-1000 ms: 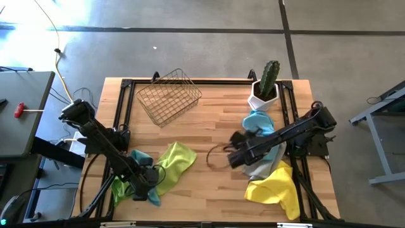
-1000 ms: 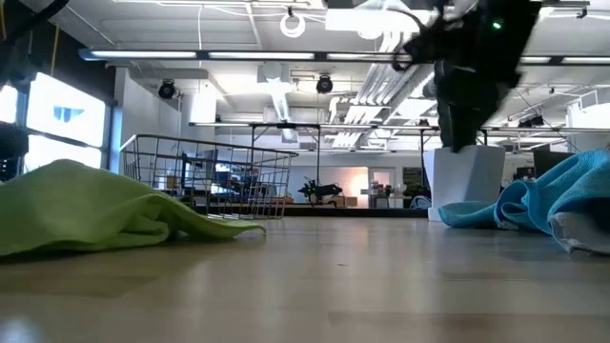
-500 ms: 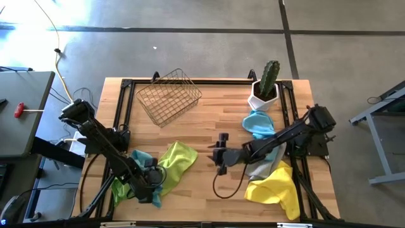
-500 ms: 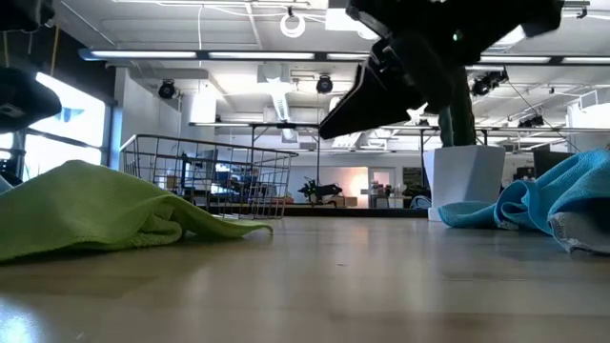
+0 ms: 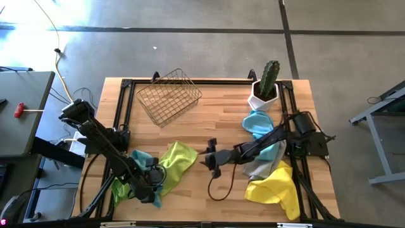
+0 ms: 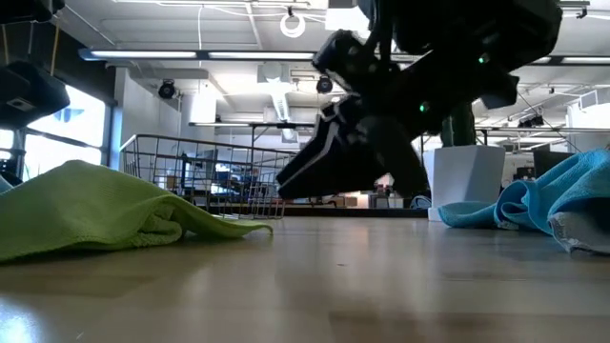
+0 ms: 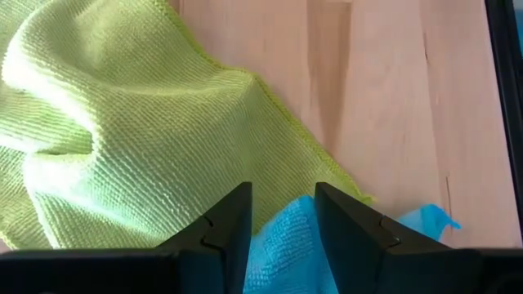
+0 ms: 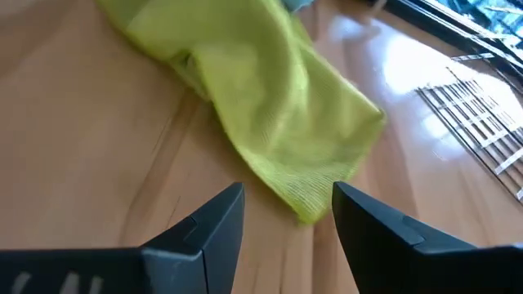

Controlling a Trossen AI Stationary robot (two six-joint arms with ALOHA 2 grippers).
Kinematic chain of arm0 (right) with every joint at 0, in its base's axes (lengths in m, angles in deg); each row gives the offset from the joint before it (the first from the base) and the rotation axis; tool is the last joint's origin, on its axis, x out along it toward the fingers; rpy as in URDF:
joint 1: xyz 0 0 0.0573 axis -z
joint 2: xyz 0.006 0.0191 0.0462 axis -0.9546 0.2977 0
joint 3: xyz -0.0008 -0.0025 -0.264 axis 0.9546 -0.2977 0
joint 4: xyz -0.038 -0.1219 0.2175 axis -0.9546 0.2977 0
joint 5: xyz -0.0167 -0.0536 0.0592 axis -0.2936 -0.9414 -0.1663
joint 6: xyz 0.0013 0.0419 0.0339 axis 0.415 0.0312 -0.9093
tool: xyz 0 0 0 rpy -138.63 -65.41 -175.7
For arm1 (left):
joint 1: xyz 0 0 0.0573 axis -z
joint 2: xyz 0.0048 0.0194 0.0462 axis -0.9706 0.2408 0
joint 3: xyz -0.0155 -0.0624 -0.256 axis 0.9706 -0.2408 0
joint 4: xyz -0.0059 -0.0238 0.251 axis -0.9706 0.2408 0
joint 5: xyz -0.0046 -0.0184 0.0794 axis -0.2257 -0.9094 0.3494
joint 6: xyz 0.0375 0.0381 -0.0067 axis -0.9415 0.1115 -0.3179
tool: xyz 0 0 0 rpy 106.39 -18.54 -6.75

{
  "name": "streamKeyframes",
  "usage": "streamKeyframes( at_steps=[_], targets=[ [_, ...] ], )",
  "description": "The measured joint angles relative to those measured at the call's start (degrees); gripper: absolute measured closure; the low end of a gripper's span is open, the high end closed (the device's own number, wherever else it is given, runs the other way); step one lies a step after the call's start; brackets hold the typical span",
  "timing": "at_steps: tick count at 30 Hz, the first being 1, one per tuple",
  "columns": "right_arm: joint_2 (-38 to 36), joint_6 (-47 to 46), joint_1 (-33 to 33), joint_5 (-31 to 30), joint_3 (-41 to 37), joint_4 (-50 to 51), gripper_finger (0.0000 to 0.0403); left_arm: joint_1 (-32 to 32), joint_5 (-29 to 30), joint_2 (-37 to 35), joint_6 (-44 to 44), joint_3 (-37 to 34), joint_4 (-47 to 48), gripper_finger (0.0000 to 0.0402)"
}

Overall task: Fold microfiber towels
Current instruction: Fold the light green microfiber towel

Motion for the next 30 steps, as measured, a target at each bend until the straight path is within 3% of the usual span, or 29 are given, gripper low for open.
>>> streamKeyframes(
  at_steps=[7,13,30],
  targets=[
    [7.2,6.2,1.0,-0.7,5.9,1.0,0.0222,0.0,1.1,0.0,0.0,0.0,-0.8,0.0275],
    [9.2,7.0,2.0,-3.6,9.3,3.3,0.023,0.0,1.1,0.0,0.0,0.0,-1.3,0.0275],
    [9.4,3.9,4.1,4.8,9.5,7.7,0.0398,-0.4,1.3,-0.1,-0.5,0.0,-2.5,0.0275]
  ],
)
